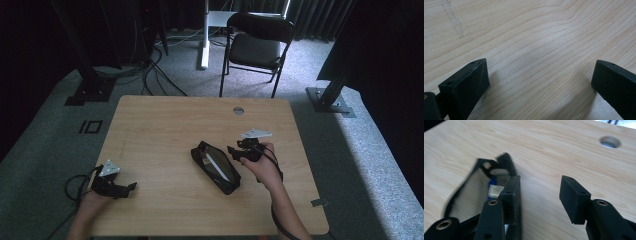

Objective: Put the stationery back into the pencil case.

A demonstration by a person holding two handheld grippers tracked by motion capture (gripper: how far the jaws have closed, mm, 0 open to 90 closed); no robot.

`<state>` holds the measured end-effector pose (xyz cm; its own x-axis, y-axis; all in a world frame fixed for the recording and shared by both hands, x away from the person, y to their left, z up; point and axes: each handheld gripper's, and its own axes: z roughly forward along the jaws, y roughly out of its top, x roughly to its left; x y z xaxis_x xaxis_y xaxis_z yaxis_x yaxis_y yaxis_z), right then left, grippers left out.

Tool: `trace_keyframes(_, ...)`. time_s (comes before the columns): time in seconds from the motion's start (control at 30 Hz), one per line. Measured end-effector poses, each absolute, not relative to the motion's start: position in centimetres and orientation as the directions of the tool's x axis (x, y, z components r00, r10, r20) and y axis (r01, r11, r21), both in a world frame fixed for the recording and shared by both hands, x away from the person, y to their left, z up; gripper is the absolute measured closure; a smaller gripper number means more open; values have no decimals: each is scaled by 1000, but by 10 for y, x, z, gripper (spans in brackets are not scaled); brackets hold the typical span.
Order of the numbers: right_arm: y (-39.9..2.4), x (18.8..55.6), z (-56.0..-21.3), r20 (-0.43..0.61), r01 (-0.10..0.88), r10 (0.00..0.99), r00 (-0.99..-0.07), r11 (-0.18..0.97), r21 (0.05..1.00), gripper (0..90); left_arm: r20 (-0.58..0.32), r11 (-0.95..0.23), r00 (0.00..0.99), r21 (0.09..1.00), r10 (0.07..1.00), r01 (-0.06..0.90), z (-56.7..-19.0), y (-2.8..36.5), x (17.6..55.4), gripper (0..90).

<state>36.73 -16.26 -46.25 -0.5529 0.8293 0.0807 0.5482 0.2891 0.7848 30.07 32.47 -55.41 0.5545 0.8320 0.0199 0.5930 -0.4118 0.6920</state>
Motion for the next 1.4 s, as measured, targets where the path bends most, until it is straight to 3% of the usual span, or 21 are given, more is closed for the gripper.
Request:
trace_keyframes(0.57, -233, 366, -495, 105, 598, 929, -355, 139, 789, 358, 20, -412, 555, 692, 832, 593, -554, 325, 301, 16)
trace_keyframes(0.93, -273, 357, -523, 72, 634, 966, -249, 106, 766, 293, 20, -412, 555, 692, 832, 593, -554, 325, 301, 15)
trace_keyframes(1.17, -285, 347, -538, 56, 655, 981, -183, 79, 752, 188, 20, -412, 554, 692, 832, 593, -554, 325, 301, 15)
trace_keyframes(1.4, -297, 335, -548, 35, 660, 994, -107, 45, 750, 185, 19, -411, 554, 692, 833, 594, -554, 325, 301, 16)
